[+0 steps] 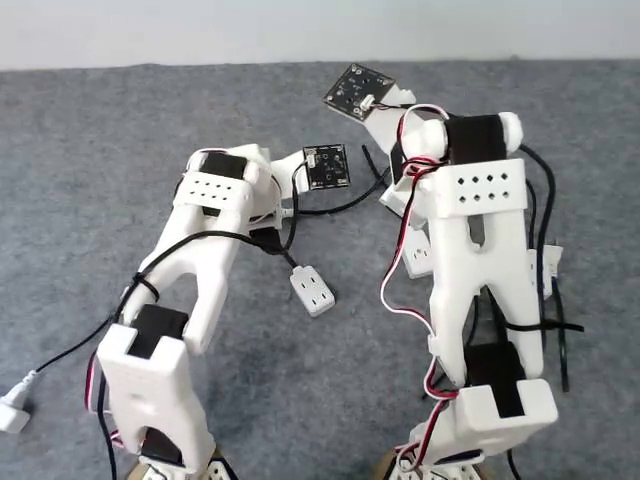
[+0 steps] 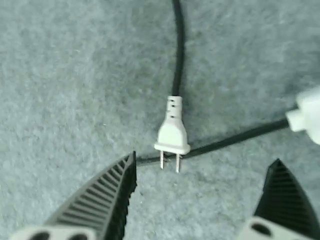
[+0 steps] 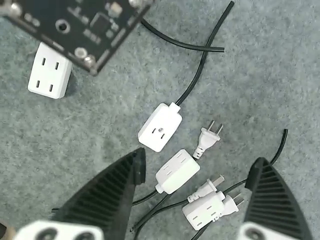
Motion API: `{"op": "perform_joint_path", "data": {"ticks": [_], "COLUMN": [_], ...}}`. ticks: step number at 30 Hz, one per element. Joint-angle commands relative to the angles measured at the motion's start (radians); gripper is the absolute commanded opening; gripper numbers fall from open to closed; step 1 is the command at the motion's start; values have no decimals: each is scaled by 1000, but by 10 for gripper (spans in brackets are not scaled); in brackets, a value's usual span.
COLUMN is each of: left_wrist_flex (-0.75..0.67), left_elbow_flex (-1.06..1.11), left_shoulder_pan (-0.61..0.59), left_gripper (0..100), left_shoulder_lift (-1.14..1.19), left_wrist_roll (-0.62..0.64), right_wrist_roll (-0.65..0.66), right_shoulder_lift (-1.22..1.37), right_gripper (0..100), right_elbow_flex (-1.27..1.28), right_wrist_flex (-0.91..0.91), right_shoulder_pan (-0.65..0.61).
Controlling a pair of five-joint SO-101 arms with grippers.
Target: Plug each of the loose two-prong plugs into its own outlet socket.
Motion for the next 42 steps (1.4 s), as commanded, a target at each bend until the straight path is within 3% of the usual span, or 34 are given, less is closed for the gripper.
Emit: {"op": "perform_joint_path", "data": {"ticks": [1,8,14,26,31,42], "left_wrist_flex": [-75,-78,75,158,161,68], "left_elbow_flex": [-54,-214,-392,-481,-579,-601], "left_shoulder_pan": [3,-6,-15,-98,-175,-170], "left_gripper": [390,390,390,390,390,390], "left_shoulder_lift": [48,230,311,333,341,404], "left_wrist_roll": [-38,-57,-146,-229,-227,-209], "right_wrist_roll": [-28,-44,-44,-44,-44,-44], "right_shoulder_lift": [-47,-47,-47,-47,-47,-47], "right_gripper": [313,313,313,313,313,313], "right_elbow_flex": [-6,-6,-6,-6,-6,-6], "right_wrist_flex": [19,21,25,27,27,27], "right_shoulder_pan": [7,7,10,13,15,12]}}
